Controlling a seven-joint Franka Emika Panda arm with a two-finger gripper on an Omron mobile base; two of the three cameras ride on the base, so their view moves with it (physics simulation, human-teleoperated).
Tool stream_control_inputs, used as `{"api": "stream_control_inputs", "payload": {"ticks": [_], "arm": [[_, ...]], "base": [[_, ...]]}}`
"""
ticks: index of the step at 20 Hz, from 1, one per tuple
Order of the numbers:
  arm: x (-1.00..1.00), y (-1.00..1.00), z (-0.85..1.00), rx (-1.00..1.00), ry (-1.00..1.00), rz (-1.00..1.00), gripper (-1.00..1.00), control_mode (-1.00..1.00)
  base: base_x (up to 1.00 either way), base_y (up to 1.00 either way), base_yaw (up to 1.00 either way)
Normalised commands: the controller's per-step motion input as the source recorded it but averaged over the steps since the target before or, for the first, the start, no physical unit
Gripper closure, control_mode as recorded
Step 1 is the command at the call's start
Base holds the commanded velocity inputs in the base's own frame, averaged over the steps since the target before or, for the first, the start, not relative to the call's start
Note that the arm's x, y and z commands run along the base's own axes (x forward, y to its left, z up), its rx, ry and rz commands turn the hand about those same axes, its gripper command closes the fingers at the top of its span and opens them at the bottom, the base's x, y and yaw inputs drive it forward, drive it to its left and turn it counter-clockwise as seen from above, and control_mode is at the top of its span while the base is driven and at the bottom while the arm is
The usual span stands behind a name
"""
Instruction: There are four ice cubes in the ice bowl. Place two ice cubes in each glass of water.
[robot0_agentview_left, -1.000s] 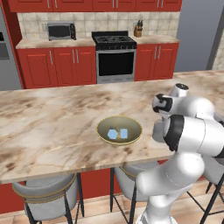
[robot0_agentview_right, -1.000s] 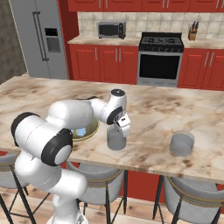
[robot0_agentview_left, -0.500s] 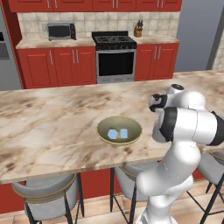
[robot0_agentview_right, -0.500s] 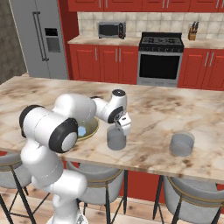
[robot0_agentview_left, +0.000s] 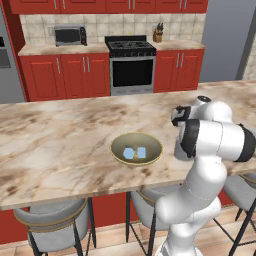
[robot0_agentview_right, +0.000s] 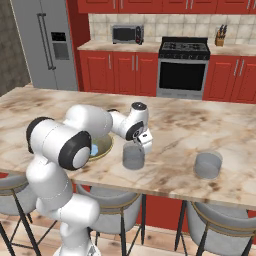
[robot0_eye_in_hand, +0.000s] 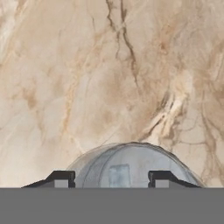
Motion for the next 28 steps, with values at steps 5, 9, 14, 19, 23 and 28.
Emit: {"api": "stream_control_inputs", "payload": {"ticks": [5, 9, 14, 19, 23, 28], "arm": [[-0.02, -0.04, 0.00, 0.00, 0.00, 0.00, -1.00, -1.00], [-0.02, 0.00, 0.09, 0.00, 0.00, 0.00, 1.00, -1.00], [-0.21, 0.00, 0.41, 0.03, -0.01, 0.00, 1.00, -1.00], [-0.60, 0.00, 0.63, 0.05, -0.04, 0.00, 1.00, -1.00], [-1.00, 0.15, 0.33, 0.00, -0.01, 0.16, 1.00, -1.00], [-0.75, 0.51, 0.39, -0.05, 0.03, 0.29, 1.00, -1.00]], "base": [[0.00, 0.00, 0.00], [0.00, 0.00, 0.00], [0.00, 0.00, 0.00], [0.00, 0.00, 0.00], [0.00, 0.00, 0.00], [0.00, 0.00, 0.00]]}}
